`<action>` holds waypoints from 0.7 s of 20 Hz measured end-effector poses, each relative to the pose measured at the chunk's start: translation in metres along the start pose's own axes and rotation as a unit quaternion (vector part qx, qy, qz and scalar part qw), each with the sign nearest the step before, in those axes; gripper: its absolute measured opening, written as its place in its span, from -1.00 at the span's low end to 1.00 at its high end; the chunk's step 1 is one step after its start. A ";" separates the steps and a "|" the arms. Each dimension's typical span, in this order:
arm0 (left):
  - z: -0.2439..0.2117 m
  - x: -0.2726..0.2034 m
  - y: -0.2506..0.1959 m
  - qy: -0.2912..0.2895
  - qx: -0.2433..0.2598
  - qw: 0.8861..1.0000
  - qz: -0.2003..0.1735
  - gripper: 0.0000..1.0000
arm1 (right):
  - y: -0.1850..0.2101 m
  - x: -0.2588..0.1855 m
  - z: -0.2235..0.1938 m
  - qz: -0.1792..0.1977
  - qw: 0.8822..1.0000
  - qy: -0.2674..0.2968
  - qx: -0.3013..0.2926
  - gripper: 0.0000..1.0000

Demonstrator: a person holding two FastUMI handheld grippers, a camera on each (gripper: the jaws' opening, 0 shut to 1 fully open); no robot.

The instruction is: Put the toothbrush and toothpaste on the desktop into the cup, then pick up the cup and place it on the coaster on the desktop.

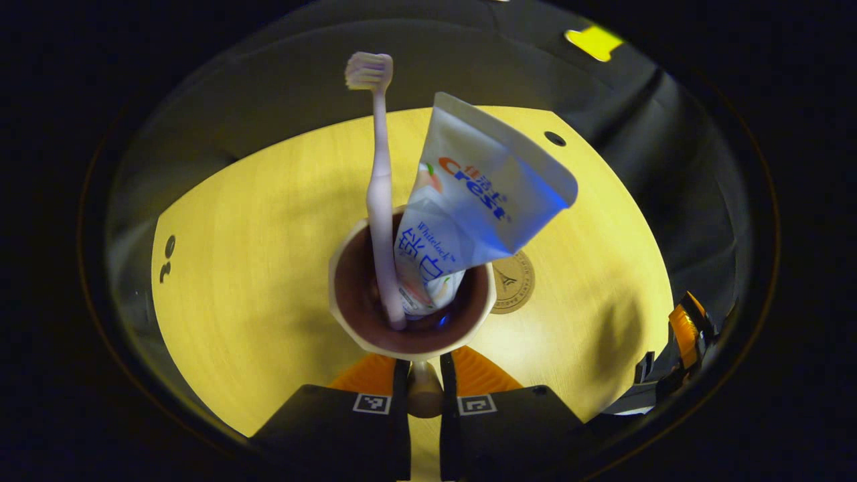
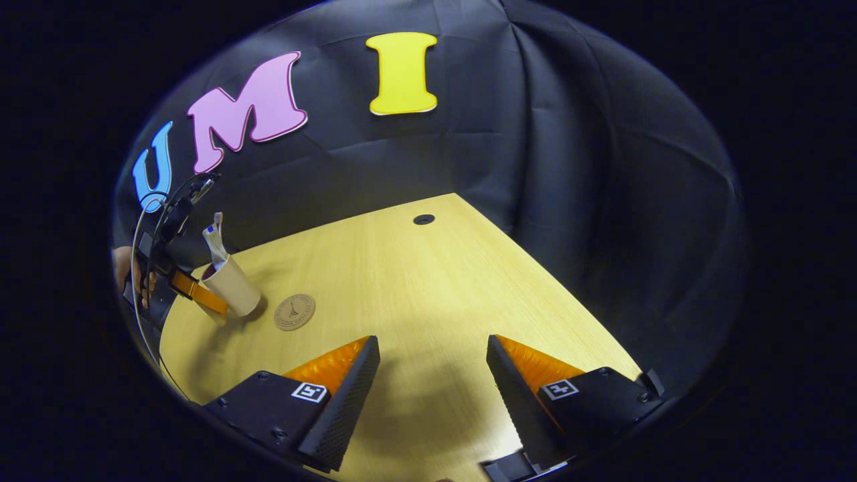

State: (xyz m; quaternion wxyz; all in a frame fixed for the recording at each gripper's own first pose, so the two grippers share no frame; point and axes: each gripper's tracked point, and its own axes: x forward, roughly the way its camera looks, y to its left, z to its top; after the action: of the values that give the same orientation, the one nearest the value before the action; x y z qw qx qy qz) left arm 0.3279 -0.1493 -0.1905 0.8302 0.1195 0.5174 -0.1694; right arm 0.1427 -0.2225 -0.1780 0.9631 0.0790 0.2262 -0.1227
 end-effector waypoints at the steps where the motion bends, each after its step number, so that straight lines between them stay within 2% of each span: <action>1: 0.003 0.004 -0.008 0.003 0.007 1.000 -0.004 -0.57 | -0.006 -0.002 -0.002 -0.006 1.000 0.002 0.005 0.98; 12: 0.015 0.031 -0.062 0.029 0.067 0.997 -0.024 -0.56 | -0.041 -0.013 -0.014 -0.052 0.998 0.005 0.045 0.97; 13: 0.015 0.033 -0.065 0.032 0.070 0.997 -0.025 -0.47 | -0.042 -0.014 -0.015 -0.054 0.998 0.005 0.044 0.97; 14: 0.015 0.035 -0.068 0.034 0.072 0.997 -0.025 -0.56 | -0.044 -0.014 -0.017 -0.056 0.997 0.006 0.043 0.97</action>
State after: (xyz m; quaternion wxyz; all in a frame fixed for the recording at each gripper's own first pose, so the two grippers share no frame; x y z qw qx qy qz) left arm 0.3268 -0.2224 -0.2176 0.7971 0.1711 0.5345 -0.2230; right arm 0.1113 -0.2580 -0.1906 0.9490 0.1083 0.2308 -0.1857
